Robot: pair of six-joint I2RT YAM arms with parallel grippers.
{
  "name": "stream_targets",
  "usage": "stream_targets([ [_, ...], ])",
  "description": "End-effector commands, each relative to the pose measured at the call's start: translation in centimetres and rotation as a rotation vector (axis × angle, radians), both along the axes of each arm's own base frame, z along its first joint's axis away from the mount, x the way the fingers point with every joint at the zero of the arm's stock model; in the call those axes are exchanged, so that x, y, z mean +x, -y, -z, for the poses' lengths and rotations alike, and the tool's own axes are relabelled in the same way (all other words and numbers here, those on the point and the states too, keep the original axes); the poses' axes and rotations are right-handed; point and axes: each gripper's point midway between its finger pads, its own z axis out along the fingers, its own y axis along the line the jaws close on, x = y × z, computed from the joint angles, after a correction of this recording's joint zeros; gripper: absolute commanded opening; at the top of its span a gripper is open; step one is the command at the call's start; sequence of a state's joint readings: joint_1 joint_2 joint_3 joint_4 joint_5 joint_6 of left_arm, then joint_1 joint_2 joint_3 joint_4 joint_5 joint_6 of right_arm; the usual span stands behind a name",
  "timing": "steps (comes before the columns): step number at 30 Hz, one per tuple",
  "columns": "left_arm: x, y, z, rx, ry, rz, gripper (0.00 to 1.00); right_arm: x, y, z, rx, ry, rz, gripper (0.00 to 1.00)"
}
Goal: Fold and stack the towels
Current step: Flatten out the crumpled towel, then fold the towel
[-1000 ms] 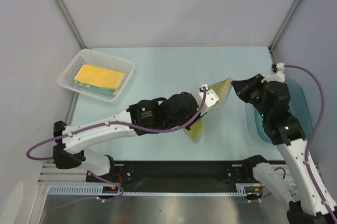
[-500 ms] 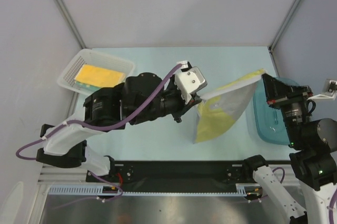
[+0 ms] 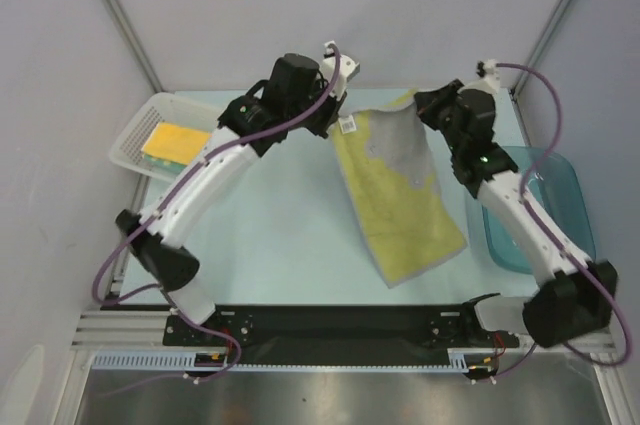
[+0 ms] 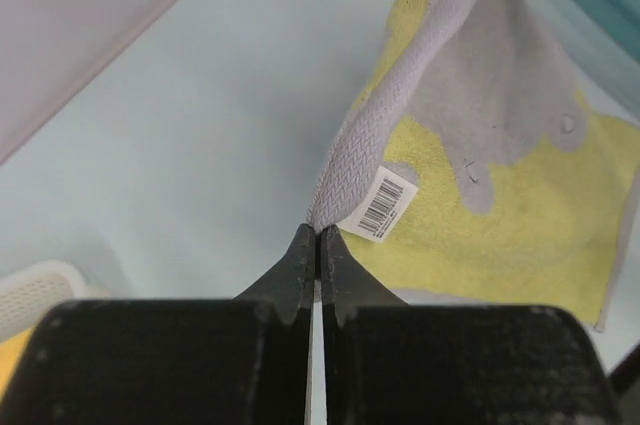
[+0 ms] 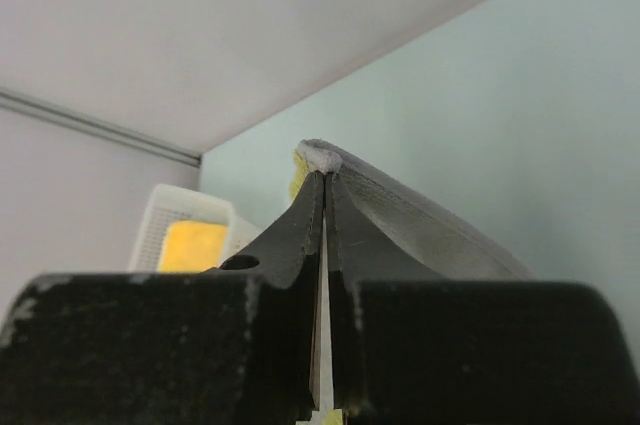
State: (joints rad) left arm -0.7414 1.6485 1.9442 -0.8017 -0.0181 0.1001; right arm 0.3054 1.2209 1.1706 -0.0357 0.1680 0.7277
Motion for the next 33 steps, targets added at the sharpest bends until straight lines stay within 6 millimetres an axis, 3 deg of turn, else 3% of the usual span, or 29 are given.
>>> stream_targets([
  [1, 7.2, 0.1, 5.2, 0.012, -0.040, 0.037, 0.00, 5.4, -1.0, -0.5, 0.010, 0.118, -0.001, 0.00],
  [2, 9.5, -1.3, 6.1, 0.016, -0.049, 0.009, 0.00, 7.0, -1.7, 0.8, 0.020, 0.101, -0.027, 0.00],
  [3, 11.3, -1.3, 5.7, 0.014, -0.022, 0.014, 0.00, 9.6, -3.0, 3.2, 0.020, 0.084, -0.076, 0.00],
  [4, 12.6, -1.2, 6.4, 0.016, -0.024, 0.028, 0.00, 11.2, -3.4, 4.2, 0.020, 0.078, -0.090, 0.00],
  [5, 14.9, -1.7, 9.5, 0.053, -0.052, 0.024, 0.00, 12.7, -3.9, 2.8, 0.034, 0.117, -0.107, 0.00],
  [6, 16.4, -1.4, 8.1, 0.042, -0.003, 0.027, 0.00, 14.8, -5.1, 6.2, 0.034, 0.075, -0.155, 0.00],
  [7, 17.5, -1.6, 8.2, 0.046, 0.012, 0.022, 0.00, 15.9, -5.5, 6.7, 0.043, 0.077, -0.172, 0.00],
  [8, 19.1, -1.3, 11.1, 0.069, -0.017, 0.022, 0.00, 17.3, -5.2, 5.2, 0.059, 0.119, -0.177, 0.00],
  [9, 20.5, -1.7, 9.6, 0.061, 0.036, 0.016, 0.01, 18.2, -5.7, 5.6, 0.079, 0.127, -0.218, 0.00],
  [10, 21.3, -1.8, 10.0, 0.062, 0.045, 0.010, 0.00, 19.7, -6.0, 7.7, 0.081, 0.100, -0.234, 0.00],
  [11, 22.0, -2.1, 10.3, 0.068, 0.053, -0.001, 0.00, 20.5, -6.0, 8.3, 0.086, 0.092, -0.245, 0.00],
  [12, 22.5, -2.4, 10.9, 0.073, 0.054, -0.006, 0.00, 21.3, -5.7, 7.3, 0.083, 0.110, -0.262, 0.00],
  [13, 22.8, -2.5, 11.0, 0.072, 0.062, -0.007, 0.00, 22.1, -5.5, 8.8, 0.082, 0.088, -0.265, 0.00],
  [17, 21.6, -2.5, 12.8, 0.078, 0.026, 0.024, 0.00, 22.7, -3.8, 9.4, 0.071, 0.079, -0.278, 0.00],
  [18, 21.2, -2.3, 12.5, 0.069, 0.024, 0.037, 0.00, 22.8, -2.9, 9.6, 0.072, 0.073, -0.269, 0.00],
  [21, 19.9, -1.6, 13.2, 0.076, -0.009, 0.064, 0.00, 22.0, -1.6, 10.8, 0.075, 0.019, -0.267, 0.00],
  [28, 16.6, 0.9, 14.3, 0.062, -0.100, 0.113, 0.00, 18.7, 1.5, 14.5, -0.003, -0.228, -0.277, 0.00],
  [29, 15.9, 1.3, 14.8, 0.072, -0.113, 0.120, 0.00, 17.5, 1.6, 16.0, 0.011, -0.312, -0.306, 0.00],
  [33, 14.5, 2.2, 15.6, 0.076, -0.131, 0.137, 0.00, 15.0, 2.2, 17.6, -0.014, -0.388, -0.348, 0.00],
])
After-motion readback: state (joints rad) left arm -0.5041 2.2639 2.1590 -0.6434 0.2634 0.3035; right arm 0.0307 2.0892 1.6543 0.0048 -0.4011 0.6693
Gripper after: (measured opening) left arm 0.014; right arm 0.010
